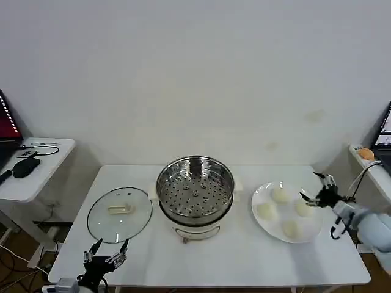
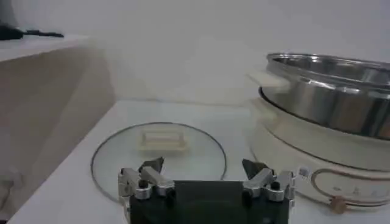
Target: Take steamed baozi put them in steamer then cover it.
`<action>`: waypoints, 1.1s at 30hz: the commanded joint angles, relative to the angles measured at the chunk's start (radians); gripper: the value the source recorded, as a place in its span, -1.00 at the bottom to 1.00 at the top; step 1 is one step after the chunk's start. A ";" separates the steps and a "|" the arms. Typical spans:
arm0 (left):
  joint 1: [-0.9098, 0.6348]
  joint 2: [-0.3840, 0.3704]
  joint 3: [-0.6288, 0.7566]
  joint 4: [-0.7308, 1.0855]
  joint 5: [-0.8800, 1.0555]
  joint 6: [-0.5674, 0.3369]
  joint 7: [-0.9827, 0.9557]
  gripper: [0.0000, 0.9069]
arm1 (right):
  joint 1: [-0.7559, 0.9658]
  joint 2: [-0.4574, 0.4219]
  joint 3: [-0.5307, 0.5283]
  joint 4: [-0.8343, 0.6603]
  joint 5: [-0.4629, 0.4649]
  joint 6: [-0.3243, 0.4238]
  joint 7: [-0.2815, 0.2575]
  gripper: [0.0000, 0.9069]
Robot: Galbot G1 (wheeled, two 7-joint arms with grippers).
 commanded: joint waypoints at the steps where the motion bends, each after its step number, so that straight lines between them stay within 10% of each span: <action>1: -0.002 0.000 0.000 -0.003 0.009 0.012 0.002 1.00 | 0.421 -0.004 -0.382 -0.163 -0.051 0.028 -0.140 1.00; 15: -0.011 -0.001 0.003 0.000 0.003 0.011 0.027 1.00 | 0.771 0.171 -0.763 -0.444 -0.047 0.134 -0.393 1.00; 33: -0.010 -0.003 0.007 0.002 -0.003 0.011 0.018 1.00 | 0.901 0.288 -0.902 -0.614 -0.052 0.166 -0.637 1.00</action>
